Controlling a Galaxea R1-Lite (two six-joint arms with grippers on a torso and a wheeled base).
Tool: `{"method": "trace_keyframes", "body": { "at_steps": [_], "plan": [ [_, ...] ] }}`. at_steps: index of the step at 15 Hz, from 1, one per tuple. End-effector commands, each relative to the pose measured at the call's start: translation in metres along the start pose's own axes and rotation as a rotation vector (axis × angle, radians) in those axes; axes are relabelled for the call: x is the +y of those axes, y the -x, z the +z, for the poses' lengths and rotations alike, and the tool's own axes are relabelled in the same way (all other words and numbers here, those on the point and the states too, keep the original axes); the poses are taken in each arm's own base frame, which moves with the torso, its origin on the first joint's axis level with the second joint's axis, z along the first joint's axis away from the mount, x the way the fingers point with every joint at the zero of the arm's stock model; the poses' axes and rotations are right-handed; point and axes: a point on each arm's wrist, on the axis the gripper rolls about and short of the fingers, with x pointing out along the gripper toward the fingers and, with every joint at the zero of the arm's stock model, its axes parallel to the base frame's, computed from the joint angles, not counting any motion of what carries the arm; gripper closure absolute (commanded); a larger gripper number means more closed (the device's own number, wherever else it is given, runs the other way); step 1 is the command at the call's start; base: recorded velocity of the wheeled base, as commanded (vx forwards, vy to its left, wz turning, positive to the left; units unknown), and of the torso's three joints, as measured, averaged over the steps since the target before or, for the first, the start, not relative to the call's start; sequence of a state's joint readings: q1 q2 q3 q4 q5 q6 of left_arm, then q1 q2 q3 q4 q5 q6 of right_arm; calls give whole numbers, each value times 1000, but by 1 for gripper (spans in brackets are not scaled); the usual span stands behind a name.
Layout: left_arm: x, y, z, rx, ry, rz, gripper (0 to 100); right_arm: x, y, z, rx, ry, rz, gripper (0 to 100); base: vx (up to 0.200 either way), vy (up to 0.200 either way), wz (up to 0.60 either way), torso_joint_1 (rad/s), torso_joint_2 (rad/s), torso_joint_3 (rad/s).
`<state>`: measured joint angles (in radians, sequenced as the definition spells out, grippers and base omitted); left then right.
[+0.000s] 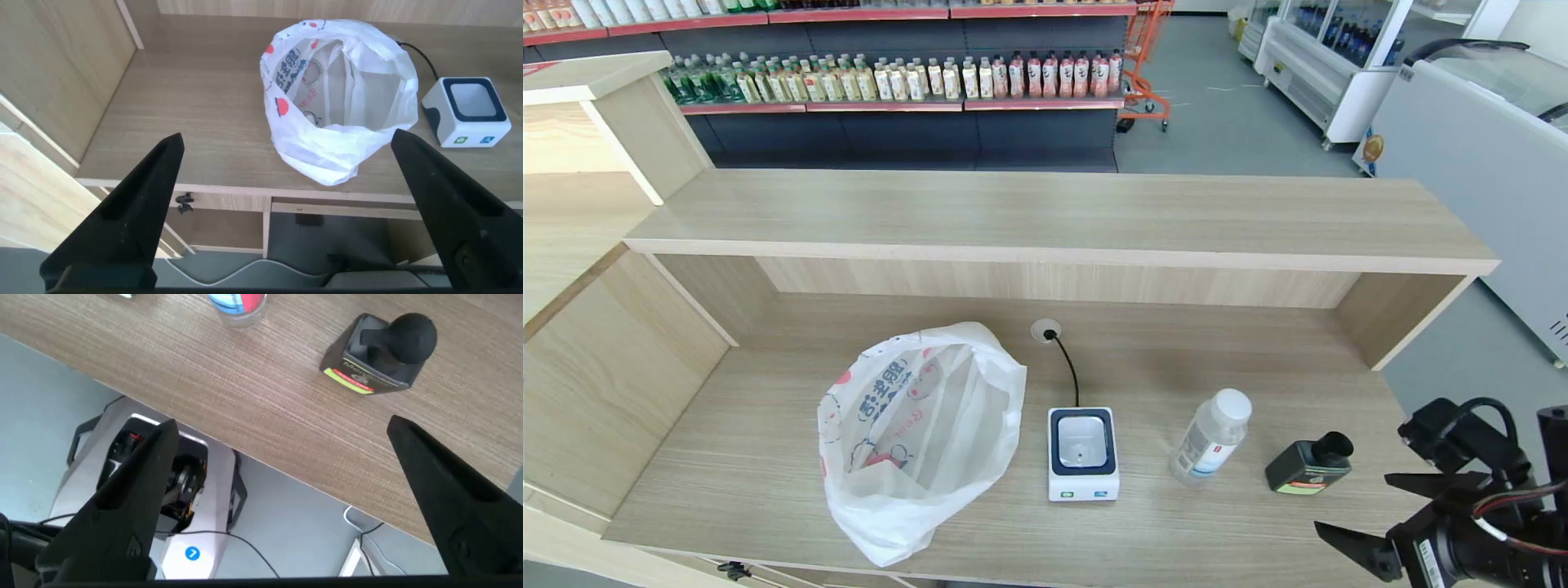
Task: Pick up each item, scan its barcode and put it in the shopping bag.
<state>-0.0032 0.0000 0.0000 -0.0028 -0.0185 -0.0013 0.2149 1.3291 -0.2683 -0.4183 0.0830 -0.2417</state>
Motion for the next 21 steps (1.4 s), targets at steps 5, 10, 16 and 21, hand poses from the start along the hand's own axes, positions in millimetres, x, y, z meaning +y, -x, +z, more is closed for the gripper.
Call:
{"method": "trace_keyframes", "body": {
  "at_steps": [5,10,16,21],
  "plan": [
    [0,0,0,1,0,0,0,6,-53,-5,50,28,48,0,0,0,0,0,0,0],
    [0,0,0,1,0,0,0,25,-80,4,-41,92,104,0,0,0,0,0,0,0],
    [0,0,0,1,0,0,0,26,-99,10,-94,144,64,0,0,0,0,0,0,0],
    [0,0,0,1,0,0,0,29,-117,18,-163,149,61,0,0,0,0,0,0,0]
  ]
}}
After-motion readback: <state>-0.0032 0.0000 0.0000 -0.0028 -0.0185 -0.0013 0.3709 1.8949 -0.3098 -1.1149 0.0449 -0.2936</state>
